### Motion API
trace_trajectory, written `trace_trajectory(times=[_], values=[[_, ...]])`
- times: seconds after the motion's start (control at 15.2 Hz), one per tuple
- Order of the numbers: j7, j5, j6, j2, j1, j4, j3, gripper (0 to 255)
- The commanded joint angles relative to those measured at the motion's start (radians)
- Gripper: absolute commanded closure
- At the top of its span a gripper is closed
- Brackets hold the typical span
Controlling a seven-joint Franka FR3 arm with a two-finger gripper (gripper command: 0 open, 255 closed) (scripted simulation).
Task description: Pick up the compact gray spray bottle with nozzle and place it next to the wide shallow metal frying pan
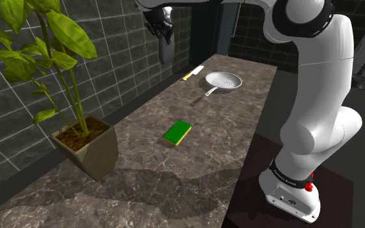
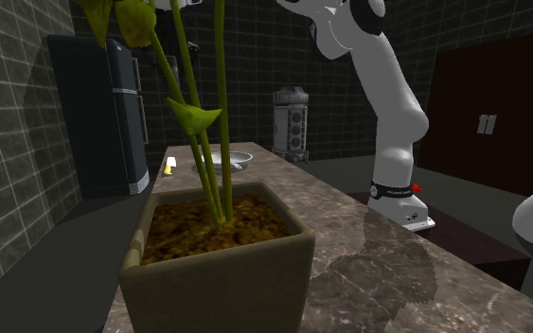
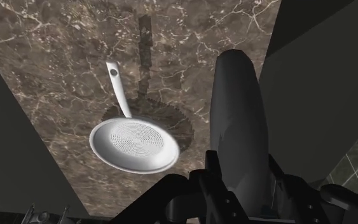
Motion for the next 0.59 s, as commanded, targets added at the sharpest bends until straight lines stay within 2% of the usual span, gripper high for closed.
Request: trace_trajectory(times=[0.0,0.53], values=[[-0.023,-0.001,0.049,0.003,-0.047,-0.028,-0.007,255],[-0.115,-0.052,0.165,0.094,-0.126,0.005,-0.061,255]])
